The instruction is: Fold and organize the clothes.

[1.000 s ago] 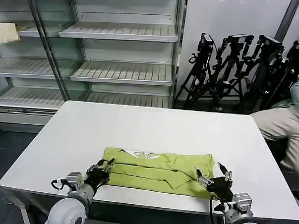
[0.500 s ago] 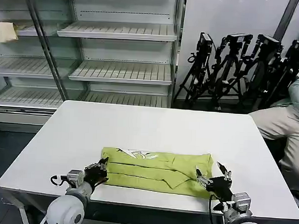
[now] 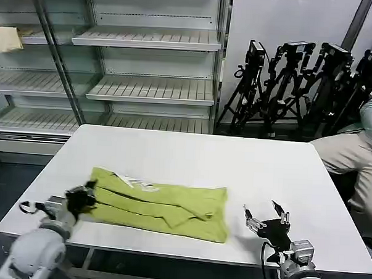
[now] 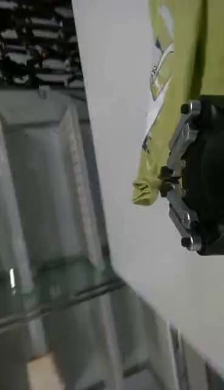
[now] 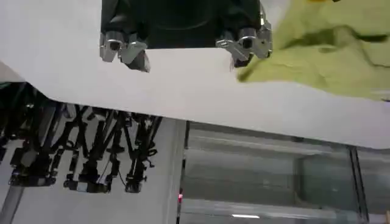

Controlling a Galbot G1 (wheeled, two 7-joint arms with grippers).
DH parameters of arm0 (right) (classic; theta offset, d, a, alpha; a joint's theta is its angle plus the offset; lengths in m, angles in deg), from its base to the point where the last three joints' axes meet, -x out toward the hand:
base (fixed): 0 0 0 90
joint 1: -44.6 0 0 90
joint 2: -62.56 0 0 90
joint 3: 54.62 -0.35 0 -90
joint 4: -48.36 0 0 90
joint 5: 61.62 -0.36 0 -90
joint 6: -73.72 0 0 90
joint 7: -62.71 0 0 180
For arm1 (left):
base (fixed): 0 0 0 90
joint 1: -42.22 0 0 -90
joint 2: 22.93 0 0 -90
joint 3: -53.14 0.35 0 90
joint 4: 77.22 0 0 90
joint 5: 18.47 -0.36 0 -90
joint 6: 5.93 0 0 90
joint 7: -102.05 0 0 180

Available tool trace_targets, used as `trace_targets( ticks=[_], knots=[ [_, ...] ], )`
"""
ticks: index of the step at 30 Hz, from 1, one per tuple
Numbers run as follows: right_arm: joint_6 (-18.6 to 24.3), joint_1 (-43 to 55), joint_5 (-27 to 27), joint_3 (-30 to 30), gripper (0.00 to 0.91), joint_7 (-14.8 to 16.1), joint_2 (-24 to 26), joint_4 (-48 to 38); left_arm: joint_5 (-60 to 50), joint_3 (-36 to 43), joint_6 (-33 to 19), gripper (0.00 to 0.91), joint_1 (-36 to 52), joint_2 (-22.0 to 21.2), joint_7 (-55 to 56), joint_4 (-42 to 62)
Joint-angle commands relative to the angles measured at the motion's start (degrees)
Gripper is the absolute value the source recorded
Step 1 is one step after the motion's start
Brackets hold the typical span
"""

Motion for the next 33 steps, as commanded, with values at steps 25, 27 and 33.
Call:
trace_targets(
  ticks=[25,27,33],
  knots=[
    [-1.7,-3.4,0.8,-3.7,0.907,-0.5,0.5,6.6,-16.9,39.2,-4.5,0.000,11.0,-17.2,-2.9,-3.5],
    [-1.7,-3.2,0.9,-3.7,0.907,-0.5,0.5,6.6,-16.7,39.4,-4.4,0.000,12.3,-17.5,-2.4,-2.1],
    [-1.7,-3.2,0.9,-3.7,0.907,-0.4,0.4,6.7,-15.3,39.9,-3.2,0.020,13.4,-17.6,-0.8,-0.6]
  ],
)
